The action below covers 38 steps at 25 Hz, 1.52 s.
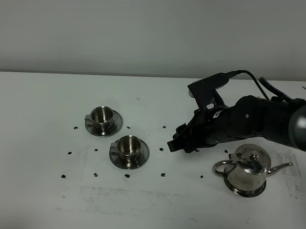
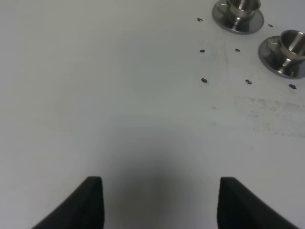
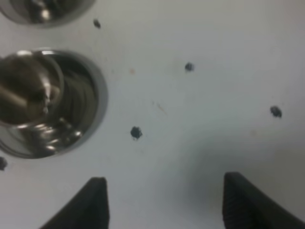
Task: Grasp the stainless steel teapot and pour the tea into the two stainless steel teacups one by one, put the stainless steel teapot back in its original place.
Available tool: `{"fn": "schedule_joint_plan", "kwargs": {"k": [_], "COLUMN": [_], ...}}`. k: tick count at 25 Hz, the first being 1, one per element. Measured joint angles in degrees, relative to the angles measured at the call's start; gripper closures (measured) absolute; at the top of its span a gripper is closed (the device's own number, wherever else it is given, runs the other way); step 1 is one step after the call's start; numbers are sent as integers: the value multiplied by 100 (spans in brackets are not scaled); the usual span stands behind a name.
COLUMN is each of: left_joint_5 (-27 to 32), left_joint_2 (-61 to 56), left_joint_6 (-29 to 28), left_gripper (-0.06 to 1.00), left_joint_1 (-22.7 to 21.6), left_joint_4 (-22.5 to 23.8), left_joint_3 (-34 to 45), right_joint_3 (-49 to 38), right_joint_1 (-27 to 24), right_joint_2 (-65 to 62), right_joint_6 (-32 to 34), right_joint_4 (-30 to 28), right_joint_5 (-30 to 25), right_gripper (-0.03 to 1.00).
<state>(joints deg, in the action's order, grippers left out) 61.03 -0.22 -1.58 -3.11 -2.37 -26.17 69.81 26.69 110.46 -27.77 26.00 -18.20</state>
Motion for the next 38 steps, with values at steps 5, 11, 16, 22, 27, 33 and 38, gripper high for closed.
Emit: {"fn": "schedule_joint_plan", "kwargs": {"k": [5,11,16,22,27,33,38], "left_joint_5": [0,0,0,0,0,0,0], "left_joint_2": [0,0,0,0,0,0,0], "left_joint_6": [0,0,0,0,0,0,0], "left_gripper": [44,44,44,44,44,44,44], "left_joint_1": [0,0,0,0,0,0,0], "left_joint_4": [0,0,0,0,0,0,0], "left_joint_3": [0,0,0,0,0,0,0], "right_joint_3": [22,22,22,22,41,41,41], "right_joint_1": [-162,-238,-238,-238,-238,-238,-238], "right_joint_2": [79,86,86,86,86,41,-108], "right_joint_6": [760,1154,1369,1534,1572,1574,1578], "right_joint_4": [-845,-1361,-1562,-1742,-1785,-1803,-1792], "right_joint_5": [-311,-729,-955,-1207,-1482,-1778,-1969], "right_gripper": [45,45,45,45,45,45,45]}}
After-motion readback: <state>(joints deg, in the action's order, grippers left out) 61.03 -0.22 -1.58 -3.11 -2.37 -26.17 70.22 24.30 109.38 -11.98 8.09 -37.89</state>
